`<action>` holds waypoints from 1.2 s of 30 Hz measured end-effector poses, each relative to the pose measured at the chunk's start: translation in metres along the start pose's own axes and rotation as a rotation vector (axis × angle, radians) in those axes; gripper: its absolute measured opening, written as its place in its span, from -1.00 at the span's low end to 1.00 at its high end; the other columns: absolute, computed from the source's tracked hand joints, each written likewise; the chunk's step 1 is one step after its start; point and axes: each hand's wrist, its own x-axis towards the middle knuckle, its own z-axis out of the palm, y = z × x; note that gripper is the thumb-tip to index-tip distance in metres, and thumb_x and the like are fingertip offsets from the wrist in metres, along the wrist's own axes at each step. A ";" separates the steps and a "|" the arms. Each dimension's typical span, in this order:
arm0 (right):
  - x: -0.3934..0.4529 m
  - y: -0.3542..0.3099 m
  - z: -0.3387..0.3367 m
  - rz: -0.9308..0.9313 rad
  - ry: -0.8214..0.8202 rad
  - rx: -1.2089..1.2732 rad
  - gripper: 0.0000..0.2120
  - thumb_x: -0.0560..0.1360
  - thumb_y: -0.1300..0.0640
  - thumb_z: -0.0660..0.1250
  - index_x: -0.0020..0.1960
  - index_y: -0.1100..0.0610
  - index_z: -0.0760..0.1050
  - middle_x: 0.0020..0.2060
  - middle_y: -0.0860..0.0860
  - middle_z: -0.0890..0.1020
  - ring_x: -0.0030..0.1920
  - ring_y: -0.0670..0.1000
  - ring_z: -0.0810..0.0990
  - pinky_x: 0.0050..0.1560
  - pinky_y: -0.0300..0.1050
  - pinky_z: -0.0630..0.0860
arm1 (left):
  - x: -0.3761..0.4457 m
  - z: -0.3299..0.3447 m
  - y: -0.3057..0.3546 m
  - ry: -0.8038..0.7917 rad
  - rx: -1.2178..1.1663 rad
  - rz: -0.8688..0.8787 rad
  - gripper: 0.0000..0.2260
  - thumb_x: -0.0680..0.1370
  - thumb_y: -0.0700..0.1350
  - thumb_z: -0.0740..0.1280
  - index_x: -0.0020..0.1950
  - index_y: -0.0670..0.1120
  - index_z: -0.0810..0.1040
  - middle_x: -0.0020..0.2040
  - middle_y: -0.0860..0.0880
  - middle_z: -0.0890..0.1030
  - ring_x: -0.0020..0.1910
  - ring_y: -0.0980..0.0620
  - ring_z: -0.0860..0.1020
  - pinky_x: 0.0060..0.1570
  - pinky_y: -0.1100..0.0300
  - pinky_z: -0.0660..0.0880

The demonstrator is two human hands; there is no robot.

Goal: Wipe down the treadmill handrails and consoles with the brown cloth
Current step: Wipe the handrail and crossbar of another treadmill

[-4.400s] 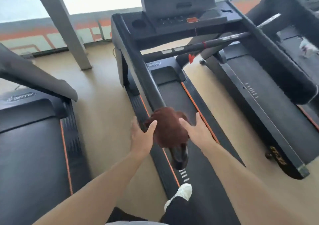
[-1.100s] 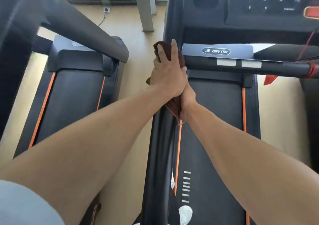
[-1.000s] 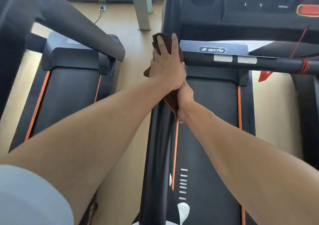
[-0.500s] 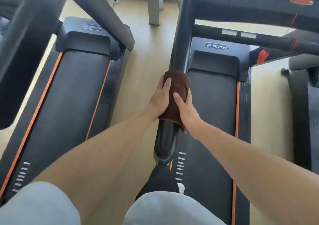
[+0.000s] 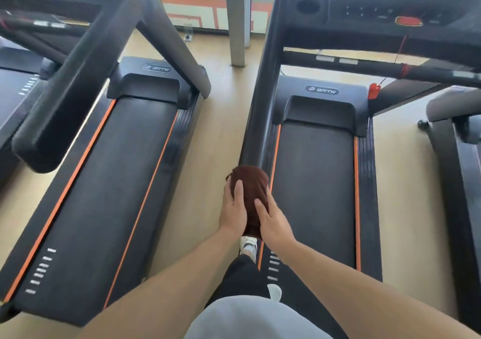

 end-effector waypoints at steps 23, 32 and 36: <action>0.044 -0.052 -0.192 -0.145 0.331 0.087 -0.75 0.58 0.22 0.42 0.12 -0.12 0.63 -0.10 -0.19 0.74 0.00 -0.11 0.70 0.07 -0.07 0.65 | 0.023 0.130 0.102 -0.152 -0.415 -0.233 -0.66 0.30 -0.02 0.64 0.04 0.05 0.70 0.02 -0.05 0.75 0.04 -0.12 0.71 0.11 -0.16 0.64; 0.197 -0.193 -0.278 -0.390 0.289 -0.270 -0.61 0.53 0.28 0.43 0.09 -0.22 0.62 -0.02 -0.31 0.70 0.06 -0.27 0.63 0.11 -0.27 0.54 | 0.135 0.213 0.207 -0.075 -0.575 -0.196 -0.85 0.55 -0.08 0.48 0.00 -0.15 0.61 -0.11 -0.06 0.73 -0.11 0.00 0.71 0.02 0.03 0.68; 0.251 -0.251 -0.295 -0.527 0.199 -0.311 -0.55 0.51 0.34 0.42 0.08 -0.23 0.61 -0.01 -0.37 0.68 0.10 -0.29 0.62 0.19 -0.28 0.53 | 0.176 0.213 0.257 0.048 -0.447 -0.057 -0.78 0.51 0.05 0.49 -0.08 -0.09 0.62 -0.13 -0.10 0.72 -0.06 -0.17 0.71 0.06 -0.10 0.66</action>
